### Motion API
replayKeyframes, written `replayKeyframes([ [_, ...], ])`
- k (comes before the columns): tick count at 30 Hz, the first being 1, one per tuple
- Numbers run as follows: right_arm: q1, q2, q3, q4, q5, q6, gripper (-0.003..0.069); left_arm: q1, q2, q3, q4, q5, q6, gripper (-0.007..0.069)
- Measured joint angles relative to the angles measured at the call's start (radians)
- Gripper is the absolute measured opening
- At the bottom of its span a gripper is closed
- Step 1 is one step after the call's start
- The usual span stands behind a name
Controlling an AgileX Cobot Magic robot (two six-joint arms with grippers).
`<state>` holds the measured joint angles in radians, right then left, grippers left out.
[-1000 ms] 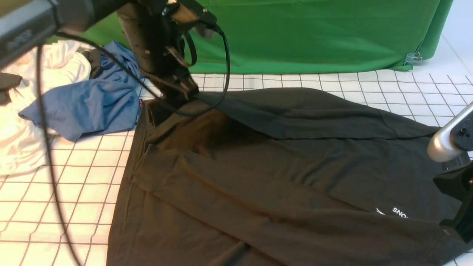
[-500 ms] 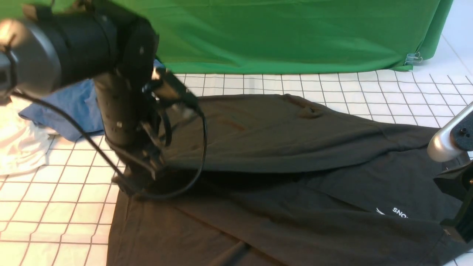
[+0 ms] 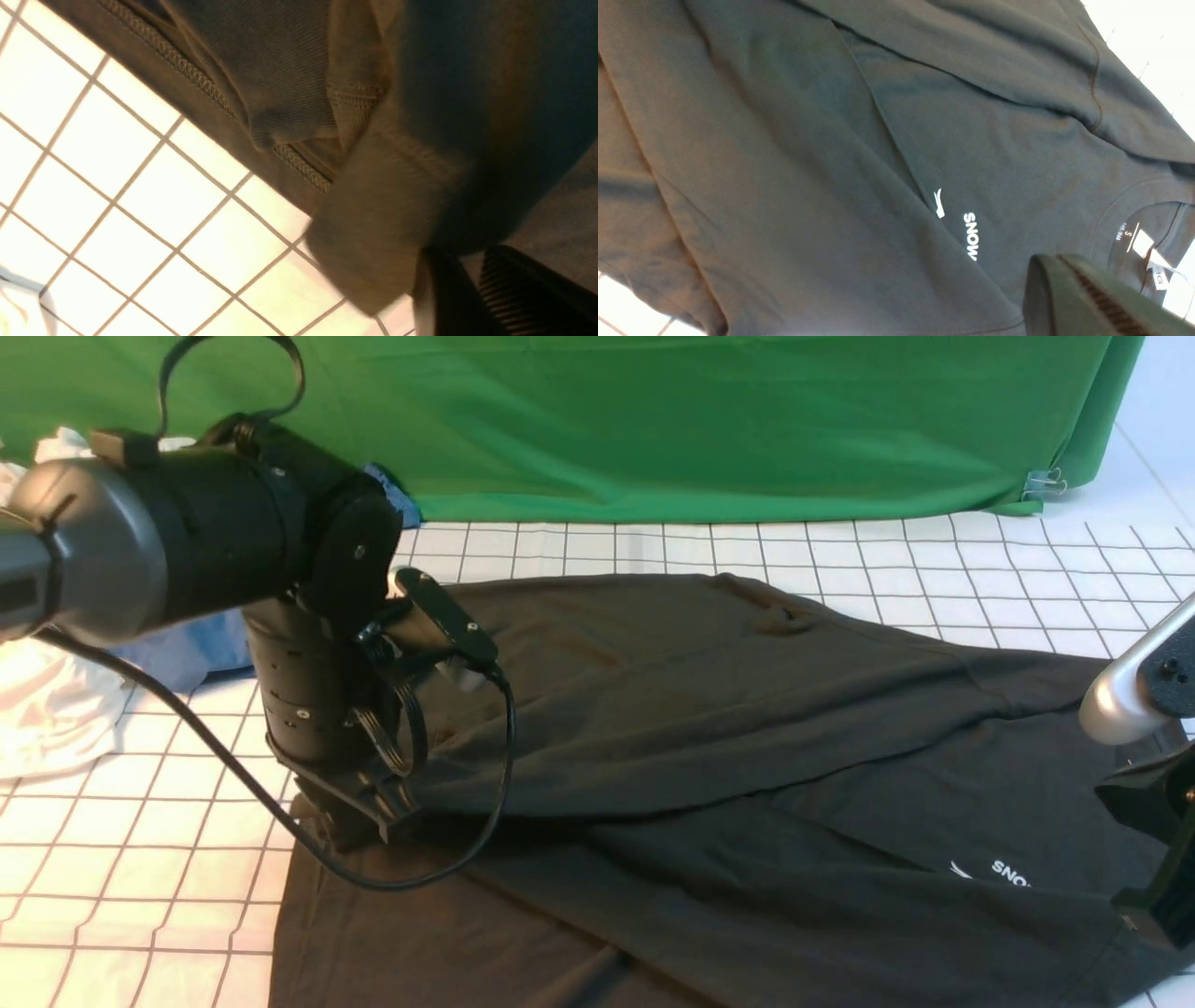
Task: Fold a long-sleeved shirt over a white checkered tablecloth.
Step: 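Fold the left side of the dark shirt inward over its body with the left gripper, then grasp the near edge of the shirt at its hem and shoulder corners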
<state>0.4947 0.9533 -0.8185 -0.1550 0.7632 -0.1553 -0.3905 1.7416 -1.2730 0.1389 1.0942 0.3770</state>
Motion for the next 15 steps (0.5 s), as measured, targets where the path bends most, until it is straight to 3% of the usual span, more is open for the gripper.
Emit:
replayKeyframes([
  [7, 0.000, 0.000, -0.071, 0.001, 0.103, 0.000, 0.0043, -0.027, -0.064, 0.001, -0.064, 0.097, -0.041, 0.0467],
  [11, 0.000, 0.000, -0.126, 0.034, 0.174, -0.015, 0.0043, -0.085, -0.132, 0.033, -0.090, 0.109, -0.110, 0.0543],
  [15, 0.000, 0.000, -0.141, 0.096, 0.238, -0.050, 0.0043, -0.158, -0.184, 0.135, -0.104, 0.115, -0.123, 0.0549],
])
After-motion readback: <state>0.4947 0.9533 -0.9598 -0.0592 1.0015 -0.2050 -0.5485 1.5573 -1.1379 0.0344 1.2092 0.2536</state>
